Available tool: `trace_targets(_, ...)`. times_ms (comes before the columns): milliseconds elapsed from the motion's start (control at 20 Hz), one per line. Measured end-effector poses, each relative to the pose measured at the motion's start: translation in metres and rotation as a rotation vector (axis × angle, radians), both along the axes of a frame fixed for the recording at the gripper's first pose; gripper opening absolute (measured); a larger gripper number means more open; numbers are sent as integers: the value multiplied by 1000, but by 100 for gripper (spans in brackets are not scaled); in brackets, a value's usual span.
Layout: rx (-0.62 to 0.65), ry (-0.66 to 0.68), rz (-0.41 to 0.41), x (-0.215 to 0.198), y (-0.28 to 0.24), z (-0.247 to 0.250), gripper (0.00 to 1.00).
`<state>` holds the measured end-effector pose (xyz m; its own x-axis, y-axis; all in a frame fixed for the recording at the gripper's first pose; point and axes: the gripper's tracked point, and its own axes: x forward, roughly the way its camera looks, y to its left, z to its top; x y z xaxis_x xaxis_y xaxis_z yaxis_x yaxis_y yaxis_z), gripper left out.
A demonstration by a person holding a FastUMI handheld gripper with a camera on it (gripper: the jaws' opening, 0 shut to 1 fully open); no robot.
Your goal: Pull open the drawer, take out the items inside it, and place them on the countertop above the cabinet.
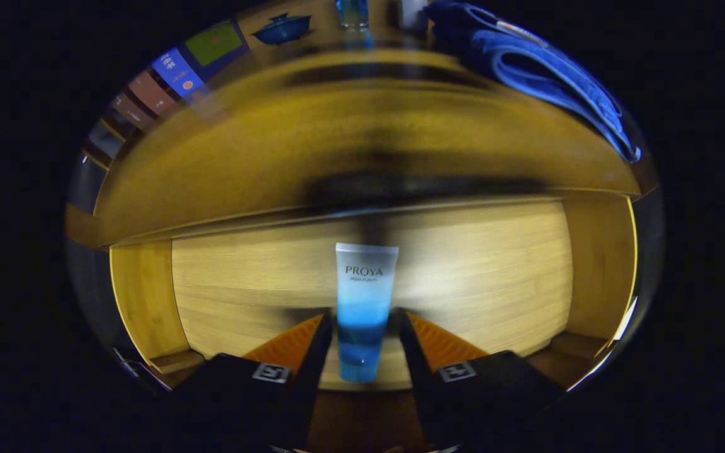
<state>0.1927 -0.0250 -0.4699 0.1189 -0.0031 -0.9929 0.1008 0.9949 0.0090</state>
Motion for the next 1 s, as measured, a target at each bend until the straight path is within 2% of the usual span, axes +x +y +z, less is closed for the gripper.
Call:
trace_targets(150,-9,25,18,1,-1,-5,49)
trace_targets(200,-10,30,21,-2,0,-4,40)
trace_targets(250,-6,25,0,-3,-1,-1,40)
trace_targets(300,-12,24,-6,-1,-1,-3,28)
trace_targets(350,-17,28,16,-3,-3,0,28)
trace_targets(500,43,2,-6,-7,3,10,28)
trace_targets(1000,172,-131,-16,-15,10,98,28)
